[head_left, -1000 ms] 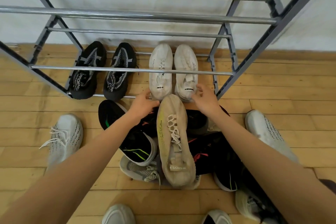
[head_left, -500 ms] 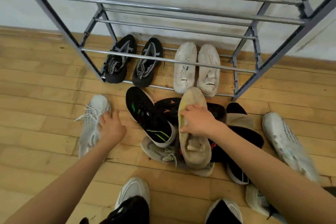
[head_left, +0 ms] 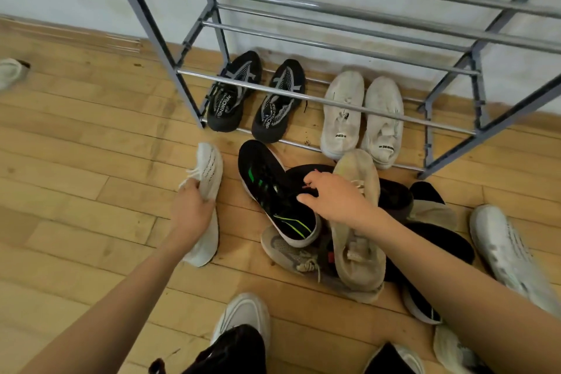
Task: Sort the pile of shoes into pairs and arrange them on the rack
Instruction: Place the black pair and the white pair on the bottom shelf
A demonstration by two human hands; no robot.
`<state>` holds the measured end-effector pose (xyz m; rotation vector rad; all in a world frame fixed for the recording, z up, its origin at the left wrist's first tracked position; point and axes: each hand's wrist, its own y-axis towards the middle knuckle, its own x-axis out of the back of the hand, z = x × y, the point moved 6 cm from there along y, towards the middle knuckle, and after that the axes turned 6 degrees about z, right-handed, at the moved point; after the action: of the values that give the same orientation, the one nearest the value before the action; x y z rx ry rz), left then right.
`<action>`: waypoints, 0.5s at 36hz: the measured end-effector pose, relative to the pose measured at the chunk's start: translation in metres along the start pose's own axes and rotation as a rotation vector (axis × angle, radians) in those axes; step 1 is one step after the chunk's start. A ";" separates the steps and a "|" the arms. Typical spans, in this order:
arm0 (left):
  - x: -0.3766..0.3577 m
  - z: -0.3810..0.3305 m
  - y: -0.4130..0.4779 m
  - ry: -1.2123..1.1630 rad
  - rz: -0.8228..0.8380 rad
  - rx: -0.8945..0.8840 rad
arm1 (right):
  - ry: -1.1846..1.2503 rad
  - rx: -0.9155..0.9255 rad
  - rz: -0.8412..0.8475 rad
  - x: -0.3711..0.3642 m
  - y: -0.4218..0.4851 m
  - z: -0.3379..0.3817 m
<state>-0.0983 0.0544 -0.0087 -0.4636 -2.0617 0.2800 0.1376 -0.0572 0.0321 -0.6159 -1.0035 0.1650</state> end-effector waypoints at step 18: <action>-0.067 -0.161 -0.095 0.144 0.294 -0.742 | 1.346 -0.232 -0.188 0.002 -0.027 -0.068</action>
<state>0.0510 -0.0587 0.0572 -1.2007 -1.9010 -0.3611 0.1909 -0.1063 0.0227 -0.6603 0.2396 -0.5008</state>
